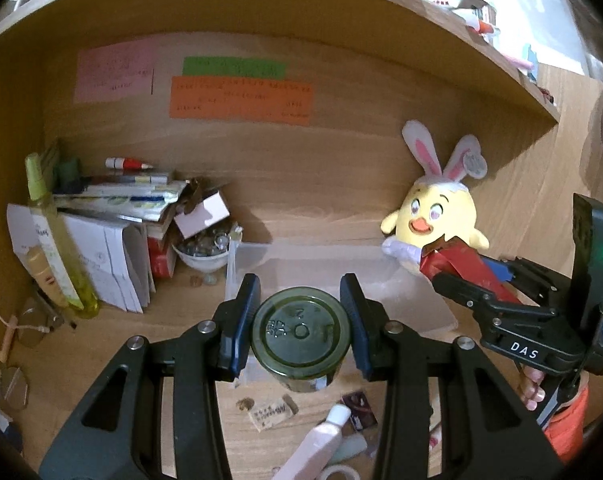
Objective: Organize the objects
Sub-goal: 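Carry both items over the clear bin and open both tools to drop them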
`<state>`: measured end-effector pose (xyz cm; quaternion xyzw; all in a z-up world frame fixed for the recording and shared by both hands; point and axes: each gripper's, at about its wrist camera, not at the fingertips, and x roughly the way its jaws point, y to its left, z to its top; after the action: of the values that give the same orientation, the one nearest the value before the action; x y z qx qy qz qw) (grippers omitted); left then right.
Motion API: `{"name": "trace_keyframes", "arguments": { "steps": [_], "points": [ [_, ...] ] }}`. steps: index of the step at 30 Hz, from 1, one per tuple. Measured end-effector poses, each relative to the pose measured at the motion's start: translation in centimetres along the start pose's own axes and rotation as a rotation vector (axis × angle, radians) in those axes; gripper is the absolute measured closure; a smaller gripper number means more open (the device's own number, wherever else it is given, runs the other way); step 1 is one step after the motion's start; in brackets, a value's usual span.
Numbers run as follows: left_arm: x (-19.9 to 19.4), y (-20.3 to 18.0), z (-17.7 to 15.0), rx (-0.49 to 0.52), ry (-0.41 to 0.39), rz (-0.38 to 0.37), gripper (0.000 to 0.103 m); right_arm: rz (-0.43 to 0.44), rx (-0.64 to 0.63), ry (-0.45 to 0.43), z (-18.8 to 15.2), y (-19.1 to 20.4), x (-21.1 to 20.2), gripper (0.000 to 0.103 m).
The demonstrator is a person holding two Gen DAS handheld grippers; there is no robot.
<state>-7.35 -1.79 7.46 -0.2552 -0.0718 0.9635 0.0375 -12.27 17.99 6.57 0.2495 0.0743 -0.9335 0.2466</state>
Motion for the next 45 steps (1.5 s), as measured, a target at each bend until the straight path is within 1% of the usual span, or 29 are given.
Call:
{"name": "trace_keyframes", "arguments": {
  "steps": [5,9,15,22,29,36,39,45],
  "points": [
    [0.8,-0.2,1.1,0.002,-0.021,0.021,0.062,-0.005,-0.008,-0.007,1.4,-0.6,0.8,0.052],
    [1.9,-0.2,1.9,0.007,-0.017,0.03,0.062,-0.006,-0.008,-0.002,2.3,-0.9,1.8,0.052],
    [3.8,-0.1,2.8,0.013,-0.005,0.048,0.062,0.003,-0.001,0.028,2.6,-1.1,3.9,0.052],
    [6.9,0.1,2.5,0.033,0.031,0.083,0.062,0.014,0.021,0.113,1.5,-1.4,7.2,0.052],
    [10.2,0.8,1.8,0.023,0.093,0.099,0.062,0.01,0.03,0.19,0.4,-2.2,9.8,0.052],
    [11.7,1.0,1.1,0.016,0.129,0.068,0.062,0.02,0.015,0.255,-0.6,-1.9,11.4,0.052],
    [12.1,1.0,0.8,0.01,0.155,0.036,0.062,0.021,0.011,0.272,-0.9,-1.7,11.9,0.052],
    [12.9,0.7,0.4,0.012,0.198,0.014,0.062,0.013,-0.003,0.293,-1.3,-1.4,12.3,0.052]
  ]
}}
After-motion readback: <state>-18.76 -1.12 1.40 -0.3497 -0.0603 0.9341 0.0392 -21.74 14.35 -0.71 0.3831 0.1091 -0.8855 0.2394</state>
